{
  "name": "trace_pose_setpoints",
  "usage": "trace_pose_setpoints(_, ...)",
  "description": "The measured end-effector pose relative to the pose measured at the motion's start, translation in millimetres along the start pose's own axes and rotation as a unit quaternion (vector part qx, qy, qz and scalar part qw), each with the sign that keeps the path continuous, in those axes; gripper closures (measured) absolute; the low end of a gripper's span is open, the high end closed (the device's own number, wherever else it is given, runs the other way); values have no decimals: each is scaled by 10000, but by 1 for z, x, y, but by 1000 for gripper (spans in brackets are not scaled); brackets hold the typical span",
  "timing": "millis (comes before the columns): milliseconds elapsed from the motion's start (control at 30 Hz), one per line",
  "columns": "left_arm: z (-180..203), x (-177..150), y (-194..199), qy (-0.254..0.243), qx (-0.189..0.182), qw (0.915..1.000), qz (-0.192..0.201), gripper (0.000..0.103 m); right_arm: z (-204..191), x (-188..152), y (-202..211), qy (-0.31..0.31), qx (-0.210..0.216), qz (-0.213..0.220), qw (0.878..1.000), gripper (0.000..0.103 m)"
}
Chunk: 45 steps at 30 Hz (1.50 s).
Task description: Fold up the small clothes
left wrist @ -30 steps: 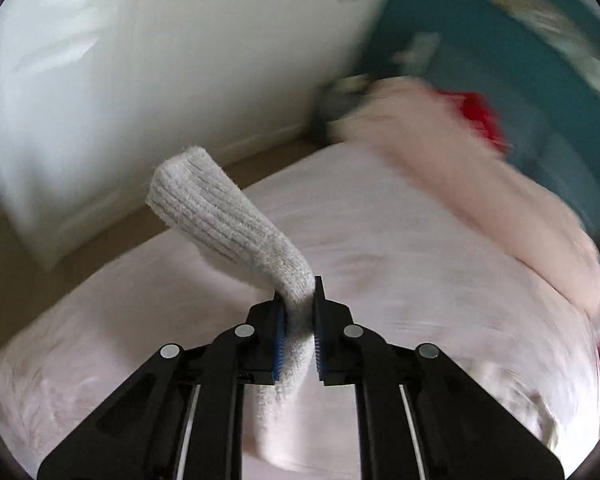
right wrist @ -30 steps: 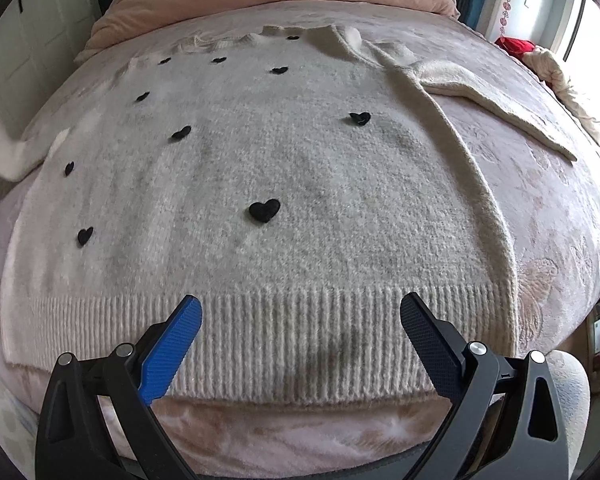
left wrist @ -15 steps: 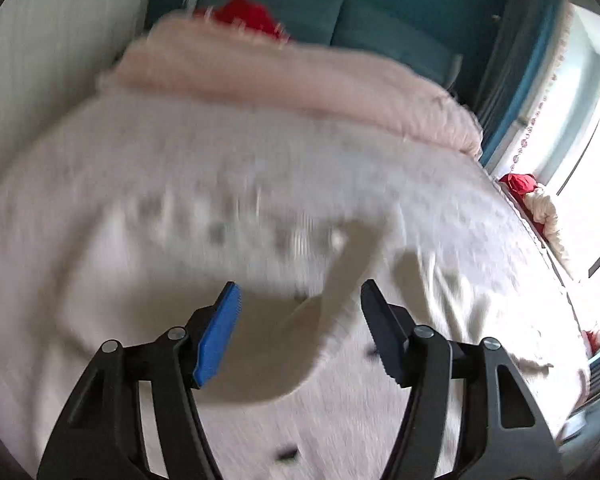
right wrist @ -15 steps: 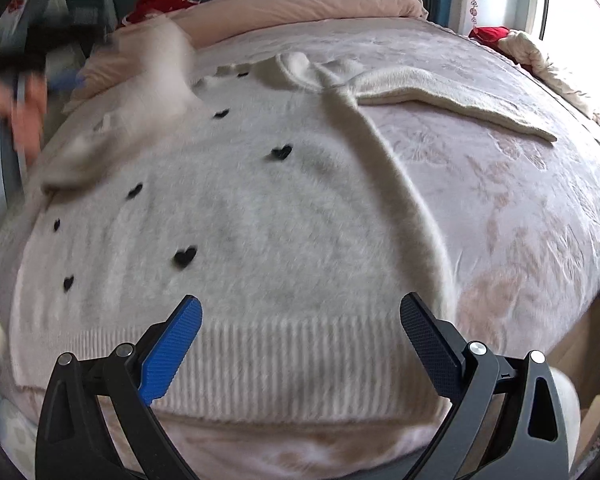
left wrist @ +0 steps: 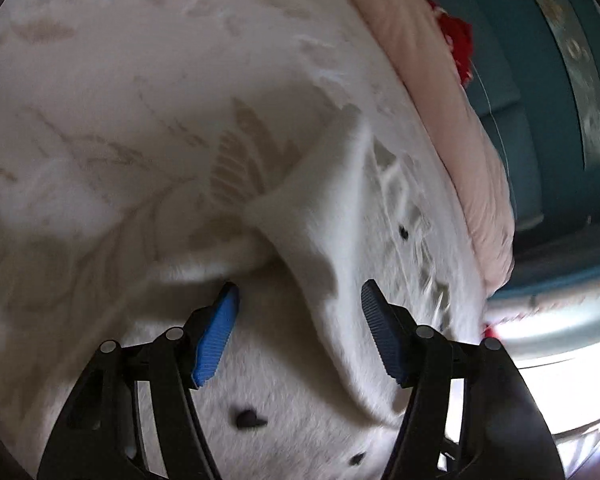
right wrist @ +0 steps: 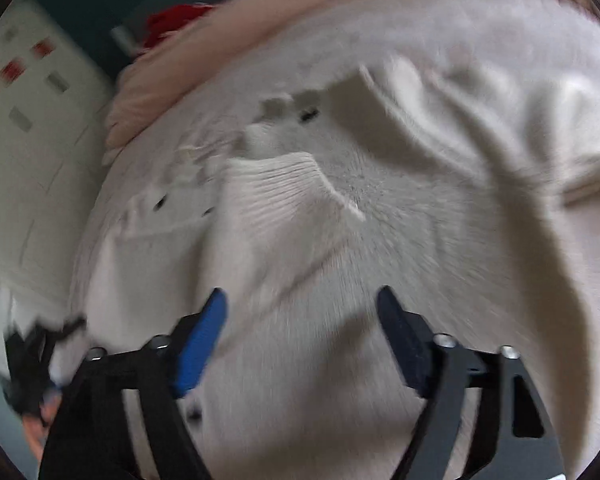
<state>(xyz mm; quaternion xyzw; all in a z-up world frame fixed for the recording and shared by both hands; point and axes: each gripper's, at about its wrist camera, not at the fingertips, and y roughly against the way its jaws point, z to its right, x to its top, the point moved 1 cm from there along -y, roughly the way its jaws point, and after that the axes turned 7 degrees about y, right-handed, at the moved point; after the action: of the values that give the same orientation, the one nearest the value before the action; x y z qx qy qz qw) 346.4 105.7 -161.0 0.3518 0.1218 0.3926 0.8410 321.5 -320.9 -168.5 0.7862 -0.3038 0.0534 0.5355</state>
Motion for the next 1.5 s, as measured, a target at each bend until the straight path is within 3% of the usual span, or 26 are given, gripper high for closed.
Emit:
trace_pose_setpoints(67,-1,10,0,67,-126,9999,34,51,3,10,-17,-340,-106,115,9993,50)
trace_pose_setpoints(100,4,11,0,27,-187,9998,46,71,0,16,-21,-350,-173,159,9991,61)
trace_pose_setpoints(133,12,16,-3,-58,-241,9997,58,85,-7,24,-26,-284,-185,75,9994,92)
trace_pose_setpoints(167,19,19,-2,-121,-281,9995,94,97,-14,31,-27,-207,-174,-7,9996,92)
trace_pose_setpoints(233,42,25,9,-301,-500,9973,450,96,-31,52,-11,17,10,312,9995,94)
trace_pose_setpoints(300,64,31,27,-615,-688,9920,861,97,-45,69,23,245,437,936,9943,96)
trace_pose_setpoints(400,78,28,30,-1053,-543,9852,1241,96,-45,80,68,372,768,1765,9806,97)
trace_pose_setpoints(467,74,20,2,-1420,-128,9824,1207,96,-23,77,52,401,356,1665,9846,97)
trace_pose_setpoints(567,42,5,-36,-1542,532,9823,916,96,26,50,-26,222,-439,430,9979,97)
trace_pose_setpoints(600,26,1,-34,-1596,495,9812,968,95,31,41,-37,311,-520,337,9976,97)
trace_pose_setpoints(633,24,-2,-32,-1670,326,9790,1122,94,30,35,-33,381,-443,529,9969,97)
trace_pose_setpoints(733,19,5,-34,-1503,124,9823,1107,94,32,36,-27,232,-176,674,9973,97)
trace_pose_setpoints(833,14,1,-37,-1574,18,9805,1180,94,34,31,-32,225,-295,680,9970,96)
trace_pose_setpoints(900,11,-3,-34,-1575,-60,9801,1209,94,32,28,-14,208,-534,839,9948,87)
trace_pose_setpoints(933,7,-3,-37,-1583,-90,9797,1223,93,24,30,1,207,-831,1122,9900,80)
trace_pose_setpoints(967,7,-4,-37,-1600,-119,9791,1247,93,12,26,14,238,-982,1383,9852,80)
trace_pose_setpoints(1033,4,-6,-34,-1642,-129,9777,1304,93,-17,29,26,475,-898,1718,9799,80)
trace_pose_setpoints(1133,-4,-8,-24,-1649,-163,9771,1333,93,-89,41,-7,1430,-100,1135,9831,87)
trace_pose_setpoints(1267,-7,-10,-23,-1611,-239,9775,1338,93,-196,44,-94,2437,931,154,9653,94)
trace_pose_setpoints(1400,-6,-12,-25,-1622,-251,9771,1354,93,-247,56,-173,2504,947,-475,9623,94)
trace_pose_setpoints(1433,-6,-12,-25,-1633,-244,9769,1356,93,-255,57,-195,2493,789,-636,9631,97)
trace_pose_setpoints(1500,-7,-12,-27,-1644,-274,9767,1351,93,-262,62,-205,2472,686,-529,9651,98)
